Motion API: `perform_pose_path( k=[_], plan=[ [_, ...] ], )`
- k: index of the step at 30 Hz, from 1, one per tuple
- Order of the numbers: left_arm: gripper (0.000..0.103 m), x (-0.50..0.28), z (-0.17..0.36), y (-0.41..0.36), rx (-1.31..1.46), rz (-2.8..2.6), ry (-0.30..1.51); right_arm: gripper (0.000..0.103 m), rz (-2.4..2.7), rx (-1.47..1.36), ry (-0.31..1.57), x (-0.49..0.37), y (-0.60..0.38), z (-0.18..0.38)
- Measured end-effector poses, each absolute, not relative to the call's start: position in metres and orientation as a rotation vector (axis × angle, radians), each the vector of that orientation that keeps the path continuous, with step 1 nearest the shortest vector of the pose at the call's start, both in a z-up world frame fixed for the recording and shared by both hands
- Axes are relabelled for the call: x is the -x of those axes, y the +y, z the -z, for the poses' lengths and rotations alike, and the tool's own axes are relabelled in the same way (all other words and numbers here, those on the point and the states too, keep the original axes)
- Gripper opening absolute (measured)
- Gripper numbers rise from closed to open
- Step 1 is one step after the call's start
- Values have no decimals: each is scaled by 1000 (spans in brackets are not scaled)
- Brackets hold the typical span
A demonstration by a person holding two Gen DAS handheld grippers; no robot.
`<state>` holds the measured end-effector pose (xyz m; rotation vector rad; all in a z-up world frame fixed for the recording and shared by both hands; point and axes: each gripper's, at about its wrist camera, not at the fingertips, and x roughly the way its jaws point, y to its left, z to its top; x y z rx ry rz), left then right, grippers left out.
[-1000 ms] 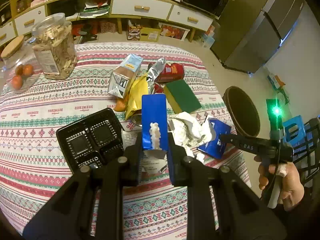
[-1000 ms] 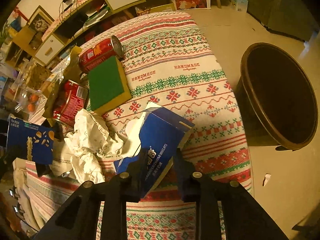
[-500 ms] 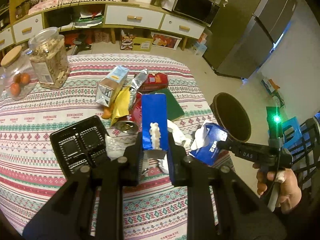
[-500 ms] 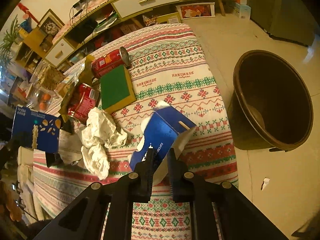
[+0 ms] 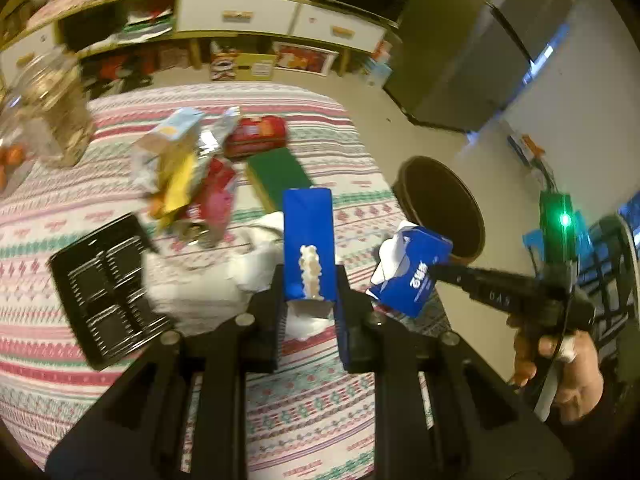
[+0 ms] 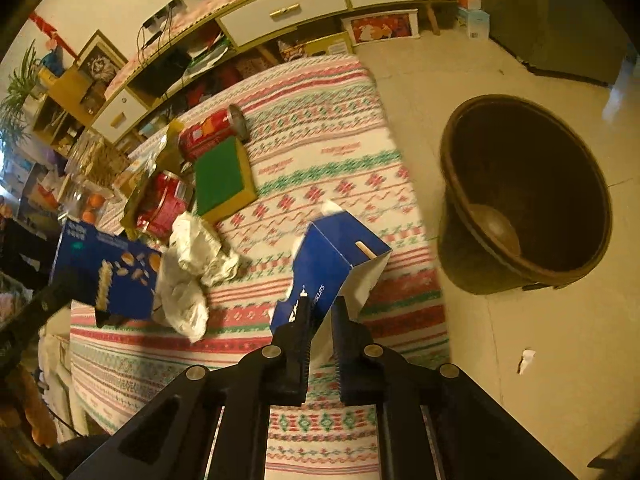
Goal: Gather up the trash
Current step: 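Lift the blue biscuit box with the right tool toward the brown bin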
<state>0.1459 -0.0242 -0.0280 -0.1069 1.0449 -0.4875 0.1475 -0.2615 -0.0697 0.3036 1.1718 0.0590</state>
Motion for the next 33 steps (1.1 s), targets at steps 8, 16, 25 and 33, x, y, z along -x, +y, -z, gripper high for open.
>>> perform_pose_path(
  k=[8, 16, 25, 33],
  plan=[
    [22, -162, 26, -105, 19, 595, 1055, 9, 15, -409, 1106, -151, -322, 56],
    [22, -166, 25, -147, -56, 633, 1043, 57, -28, -504, 1192, -147, -344, 76],
    [22, -136, 52, -94, -72, 555, 1112, 66, 72, -438, 1321, -154, -304, 106],
    [22, -125, 46, -71, -85, 547, 1071, 66, 128, -310, 1339, -159, -270, 122]
  ],
)
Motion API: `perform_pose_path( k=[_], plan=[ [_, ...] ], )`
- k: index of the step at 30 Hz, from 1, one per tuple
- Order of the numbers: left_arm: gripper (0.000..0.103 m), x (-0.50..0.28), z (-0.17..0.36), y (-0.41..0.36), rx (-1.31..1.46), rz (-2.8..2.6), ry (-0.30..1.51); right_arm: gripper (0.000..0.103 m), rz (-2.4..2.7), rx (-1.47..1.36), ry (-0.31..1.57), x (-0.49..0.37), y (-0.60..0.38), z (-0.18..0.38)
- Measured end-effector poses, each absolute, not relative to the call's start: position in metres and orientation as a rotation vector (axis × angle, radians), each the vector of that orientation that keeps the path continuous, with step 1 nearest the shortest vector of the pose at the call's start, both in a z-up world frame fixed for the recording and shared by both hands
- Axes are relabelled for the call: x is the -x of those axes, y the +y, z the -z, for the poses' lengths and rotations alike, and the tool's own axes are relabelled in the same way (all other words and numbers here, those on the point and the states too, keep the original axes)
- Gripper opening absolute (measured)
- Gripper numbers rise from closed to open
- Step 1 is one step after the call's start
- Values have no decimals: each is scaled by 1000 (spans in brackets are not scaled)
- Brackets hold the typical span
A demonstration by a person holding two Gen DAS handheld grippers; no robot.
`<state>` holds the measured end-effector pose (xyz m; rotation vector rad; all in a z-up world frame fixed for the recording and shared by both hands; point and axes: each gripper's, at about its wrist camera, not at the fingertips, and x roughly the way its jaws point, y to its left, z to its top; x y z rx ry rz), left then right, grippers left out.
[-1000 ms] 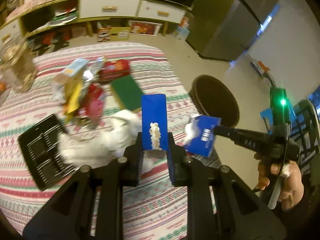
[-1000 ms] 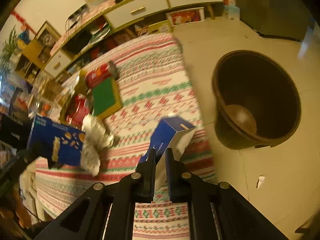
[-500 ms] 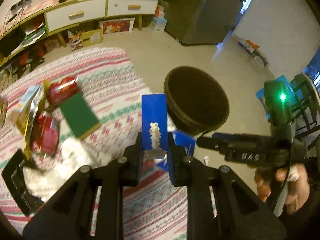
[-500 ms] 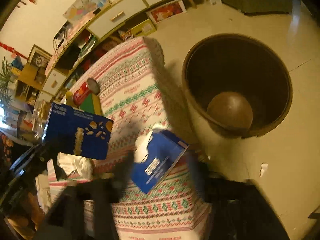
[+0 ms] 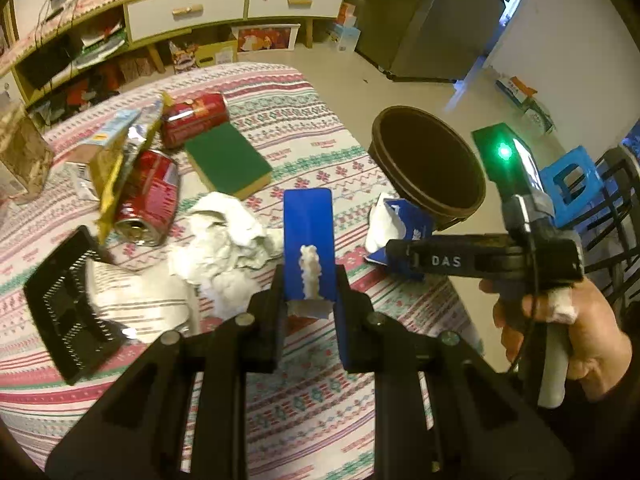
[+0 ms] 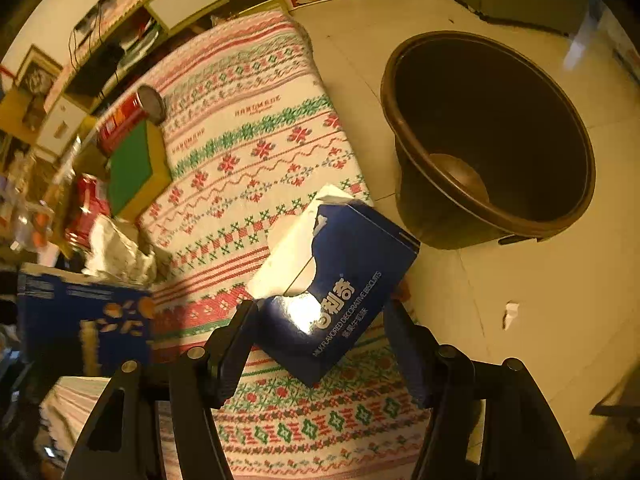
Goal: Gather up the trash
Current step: 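Lift the blue biscuit box with the right tool toward the brown bin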
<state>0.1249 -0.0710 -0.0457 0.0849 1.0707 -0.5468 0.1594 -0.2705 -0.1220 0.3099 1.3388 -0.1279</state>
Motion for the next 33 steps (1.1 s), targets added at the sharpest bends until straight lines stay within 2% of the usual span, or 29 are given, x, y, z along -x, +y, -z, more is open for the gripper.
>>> perform_pose_path(
  k=[3, 5, 6, 7, 12, 13, 14, 20, 21, 23, 24, 25, 33],
  plan=[
    [22, -123, 43, -62, -85, 544, 1065, 63, 153, -284, 1316, -161, -267, 121],
    [22, -123, 42, -57, -85, 541, 1060, 52, 159, -261, 1291, -162, -266, 118],
    [22, -123, 41, -55, -85, 539, 1057, 41, 155, -256, 1286, -164, -266, 116],
    [22, -122, 41, -52, -82, 537, 1055, 39, 142, -256, 1281, -165, -266, 115],
    [22, -125, 41, -45, -66, 529, 1057, 37, 101, -251, 1273, -167, -260, 111],
    [22, -125, 42, -45, -64, 528, 1057, 31, 83, -253, 1265, -167, -258, 108],
    [22, -125, 42, -44, -61, 527, 1058, 18, 60, -247, 1258, -167, -255, 105],
    [22, -126, 41, -42, -40, 520, 1064, 16, -5, -220, 1231, -166, -238, 87],
    [22, -127, 42, -41, -36, 516, 1066, 16, -2, -222, 1236, -167, -238, 88],
    [22, -127, 43, -39, -33, 511, 1069, 40, 36, -212, 1249, -165, -240, 92],
    [22, -127, 43, -38, -32, 510, 1069, 72, 55, -207, 1253, -164, -242, 95],
    [22, -127, 43, -37, -34, 509, 1070, 82, 59, -207, 1249, -165, -243, 97],
    [22, -128, 47, -30, -31, 496, 1080, 79, 102, -116, 1313, -173, -226, 119]
  ],
)
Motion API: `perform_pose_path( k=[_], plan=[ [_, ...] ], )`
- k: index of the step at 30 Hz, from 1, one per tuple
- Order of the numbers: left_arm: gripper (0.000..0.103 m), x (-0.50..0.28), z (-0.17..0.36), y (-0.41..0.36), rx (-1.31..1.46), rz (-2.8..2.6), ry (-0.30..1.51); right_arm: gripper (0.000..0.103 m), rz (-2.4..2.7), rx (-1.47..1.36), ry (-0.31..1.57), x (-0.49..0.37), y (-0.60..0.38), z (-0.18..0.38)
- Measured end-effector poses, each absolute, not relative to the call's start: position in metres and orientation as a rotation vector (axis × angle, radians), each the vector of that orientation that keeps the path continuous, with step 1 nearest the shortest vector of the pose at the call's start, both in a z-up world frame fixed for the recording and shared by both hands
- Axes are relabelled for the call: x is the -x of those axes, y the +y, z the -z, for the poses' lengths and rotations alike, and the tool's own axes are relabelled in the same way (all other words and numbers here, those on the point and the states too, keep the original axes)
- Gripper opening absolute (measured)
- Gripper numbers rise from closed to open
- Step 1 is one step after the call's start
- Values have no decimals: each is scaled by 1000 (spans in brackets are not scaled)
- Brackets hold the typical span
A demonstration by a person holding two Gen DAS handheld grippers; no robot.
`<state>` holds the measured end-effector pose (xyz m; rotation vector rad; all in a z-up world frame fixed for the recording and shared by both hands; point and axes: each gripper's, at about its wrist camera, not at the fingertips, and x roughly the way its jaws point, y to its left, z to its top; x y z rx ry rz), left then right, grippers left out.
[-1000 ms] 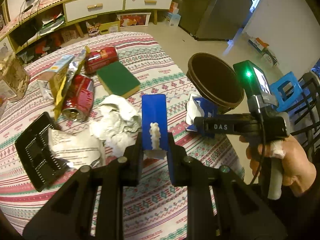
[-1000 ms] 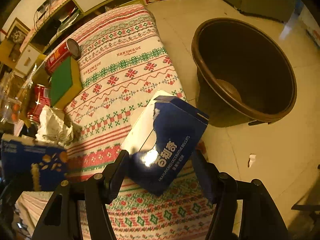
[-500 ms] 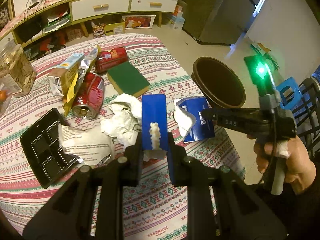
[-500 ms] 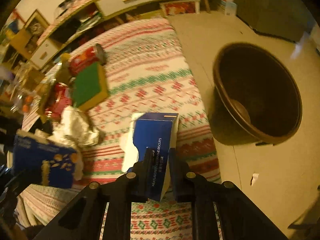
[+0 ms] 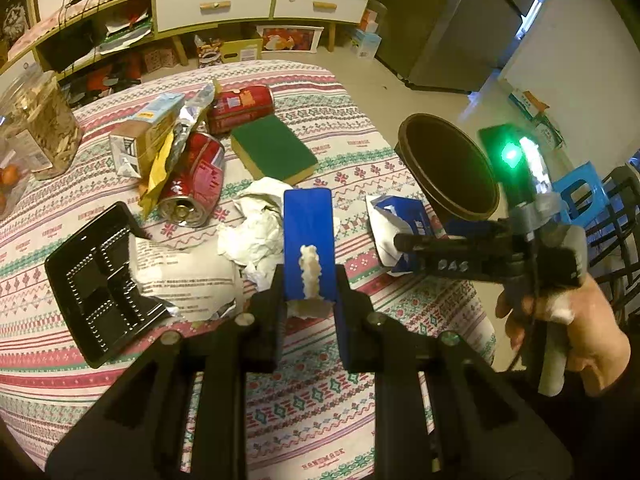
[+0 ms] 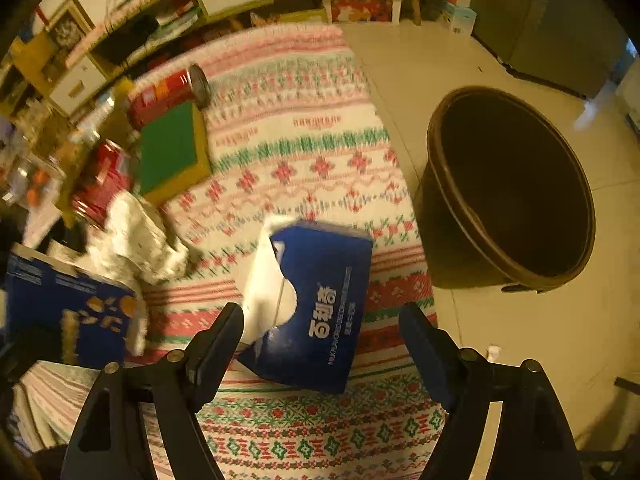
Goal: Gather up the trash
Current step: 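Lift the blue biscuit box with the right tool toward the brown bin, then open the right tool over the brown bin to drop the box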
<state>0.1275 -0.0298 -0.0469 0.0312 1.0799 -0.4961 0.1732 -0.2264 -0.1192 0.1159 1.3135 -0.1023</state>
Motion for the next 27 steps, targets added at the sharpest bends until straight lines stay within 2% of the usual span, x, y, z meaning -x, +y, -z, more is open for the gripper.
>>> perform_pose_path(
  k=[2, 3, 4, 10, 15, 27],
  plan=[
    [22, -128, 48, -29, -32, 497, 1084, 59, 113, -105, 1338, -176, -224, 130],
    [22, -128, 49, -29, -34, 496, 1085, 52, 108, -109, 1340, -174, -224, 130],
    [22, -128, 49, -29, -34, 497, 1087, 49, 97, -114, 1324, -174, -224, 129],
    [22, -130, 43, -32, -8, 524, 1087, 47, 75, -123, 1277, -170, -235, 113],
    [22, -147, 35, -66, -6, 577, 1093, 48, 168, -185, 1238, -171, -290, 96],
    [22, -202, 41, -245, -105, 742, 1115, 48, 374, -294, 1201, -170, -437, 93]
  ],
)
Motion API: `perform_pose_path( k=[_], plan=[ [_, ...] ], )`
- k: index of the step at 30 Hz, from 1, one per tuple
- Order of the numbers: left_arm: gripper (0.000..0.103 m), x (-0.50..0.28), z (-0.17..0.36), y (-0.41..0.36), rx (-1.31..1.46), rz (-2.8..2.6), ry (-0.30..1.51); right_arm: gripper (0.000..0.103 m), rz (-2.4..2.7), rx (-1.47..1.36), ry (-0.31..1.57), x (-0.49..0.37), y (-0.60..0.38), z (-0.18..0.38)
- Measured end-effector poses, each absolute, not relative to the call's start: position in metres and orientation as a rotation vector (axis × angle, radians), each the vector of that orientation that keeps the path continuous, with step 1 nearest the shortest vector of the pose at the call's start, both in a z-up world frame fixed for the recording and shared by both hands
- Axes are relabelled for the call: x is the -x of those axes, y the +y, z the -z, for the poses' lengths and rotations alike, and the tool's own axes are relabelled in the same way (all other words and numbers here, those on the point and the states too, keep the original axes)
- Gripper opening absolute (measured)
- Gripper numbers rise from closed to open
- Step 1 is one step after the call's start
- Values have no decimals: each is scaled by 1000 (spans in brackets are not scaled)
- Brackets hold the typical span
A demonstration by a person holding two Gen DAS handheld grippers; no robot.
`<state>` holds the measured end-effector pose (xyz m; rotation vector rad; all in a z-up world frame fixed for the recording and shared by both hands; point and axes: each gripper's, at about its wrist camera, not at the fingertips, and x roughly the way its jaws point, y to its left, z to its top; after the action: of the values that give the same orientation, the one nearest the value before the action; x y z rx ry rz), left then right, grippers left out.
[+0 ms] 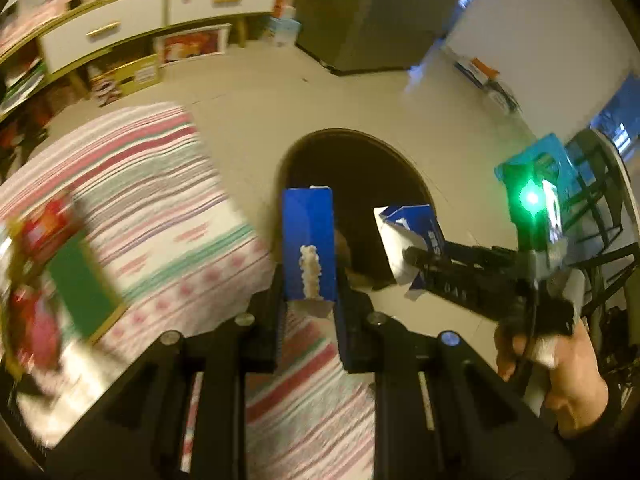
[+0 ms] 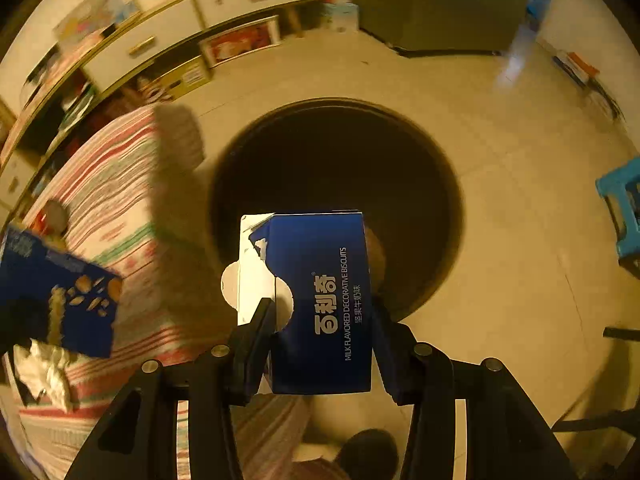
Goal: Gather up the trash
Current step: 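Open the right tool over the brown bin to drop the box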
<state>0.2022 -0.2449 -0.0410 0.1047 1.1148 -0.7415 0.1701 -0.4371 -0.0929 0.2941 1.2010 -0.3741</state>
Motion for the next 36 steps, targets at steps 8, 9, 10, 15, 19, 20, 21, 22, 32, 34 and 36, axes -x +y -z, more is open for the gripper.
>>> perform_pose_path(
  k=[8, 9, 10, 15, 19, 20, 21, 22, 32, 34, 36],
  plan=[
    [23, -236, 78, -332, -170, 747, 1176, 48, 403, -305, 1184, -174, -480, 101],
    [23, -239, 84, -339, -175, 740, 1189, 48, 406, -311, 1188, -174, -485, 105],
    [23, -241, 90, -343, -178, 734, 1201, 48, 410, -316, 1192, -175, -489, 108],
    [37, -251, 120, -360, -230, 678, 1258, 48, 417, -340, 1213, -180, -505, 127],
    [82, -247, 116, -357, -221, 656, 1220, 48, 416, -344, 1223, -182, -512, 137],
    [82, -246, 113, -357, -236, 658, 1209, 48, 417, -346, 1226, -184, -513, 140],
    [83, -245, 112, -357, -248, 659, 1212, 48, 416, -349, 1228, -186, -513, 142],
    [83, -245, 110, -355, -257, 654, 1218, 48, 415, -351, 1229, -188, -513, 143],
    [83, -231, 95, -319, -258, 641, 1230, 48, 413, -303, 1259, -201, -505, 153],
    [83, -228, 91, -309, -243, 638, 1231, 48, 415, -297, 1270, -205, -504, 157],
    [83, -226, 87, -299, -226, 635, 1233, 48, 417, -295, 1281, -208, -503, 160]
  ],
)
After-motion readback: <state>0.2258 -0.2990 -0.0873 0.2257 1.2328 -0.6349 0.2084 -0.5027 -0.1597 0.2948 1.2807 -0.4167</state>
